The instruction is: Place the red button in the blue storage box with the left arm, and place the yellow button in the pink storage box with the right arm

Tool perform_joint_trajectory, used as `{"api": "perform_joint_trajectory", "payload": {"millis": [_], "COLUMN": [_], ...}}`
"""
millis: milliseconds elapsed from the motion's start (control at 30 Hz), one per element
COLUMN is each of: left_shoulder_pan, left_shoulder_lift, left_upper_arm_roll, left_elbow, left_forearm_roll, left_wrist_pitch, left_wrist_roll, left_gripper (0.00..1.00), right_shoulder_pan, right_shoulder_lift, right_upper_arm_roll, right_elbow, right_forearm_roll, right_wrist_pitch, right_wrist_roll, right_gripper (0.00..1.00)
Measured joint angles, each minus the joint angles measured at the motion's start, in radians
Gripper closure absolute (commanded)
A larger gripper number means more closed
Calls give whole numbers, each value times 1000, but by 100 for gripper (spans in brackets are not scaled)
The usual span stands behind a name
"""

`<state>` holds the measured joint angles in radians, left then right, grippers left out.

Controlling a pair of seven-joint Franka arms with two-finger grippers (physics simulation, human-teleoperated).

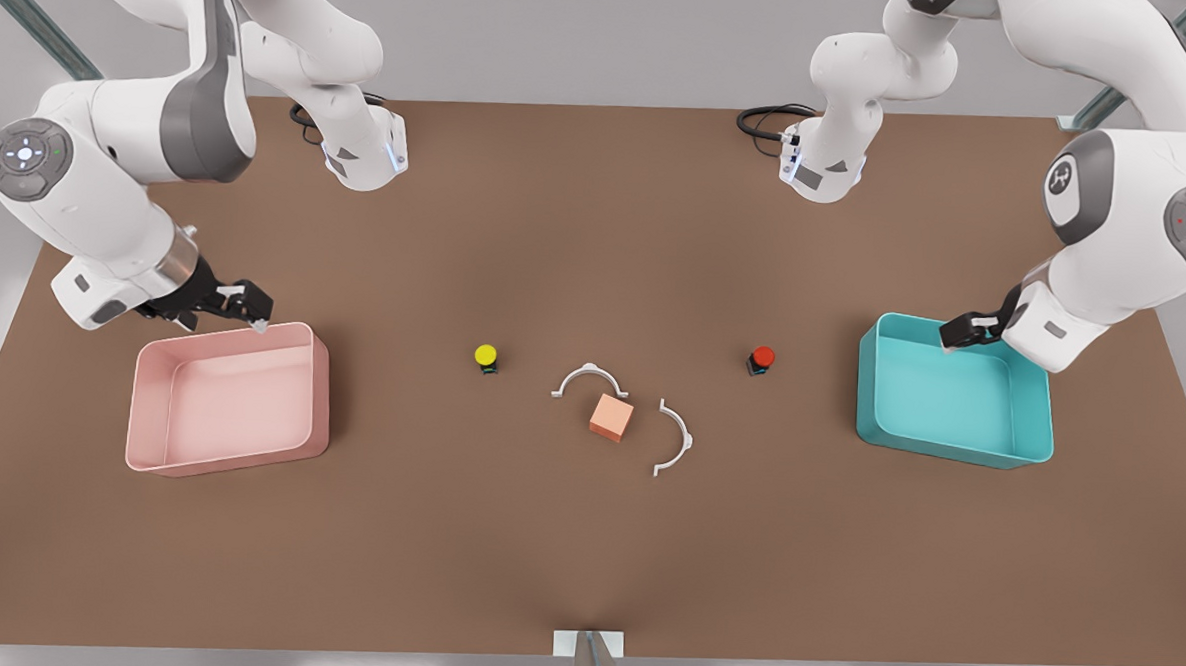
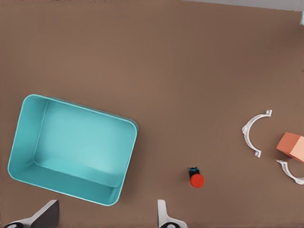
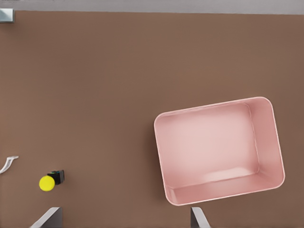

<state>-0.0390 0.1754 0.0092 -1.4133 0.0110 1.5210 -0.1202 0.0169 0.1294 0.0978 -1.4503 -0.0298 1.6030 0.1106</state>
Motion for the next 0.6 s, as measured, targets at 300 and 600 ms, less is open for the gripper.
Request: {"api": "perform_joint_trajectory", "payload": {"millis": [300, 600], "left_shoulder_pan": [-332, -348], "left_shoulder_lift": [26, 22], "left_upper_arm_roll": [-2, 2], "left_elbow": [-341, -846], "left_forearm_roll": [-54, -77], "left_wrist_pitch": [152, 818], "left_wrist_roll": [54, 59], "left_gripper": [0, 0], "right_shoulder_pan": [-3, 170], "right_shoulder_lift": [23, 269], "right_upper_arm_roll": [5, 163], "right_elbow": [0, -144], "right_forearm_roll": [2, 1], "right_wrist_pitch": [10, 189], "right_wrist_roll": [17, 85], "right_gripper": [0, 0]}}
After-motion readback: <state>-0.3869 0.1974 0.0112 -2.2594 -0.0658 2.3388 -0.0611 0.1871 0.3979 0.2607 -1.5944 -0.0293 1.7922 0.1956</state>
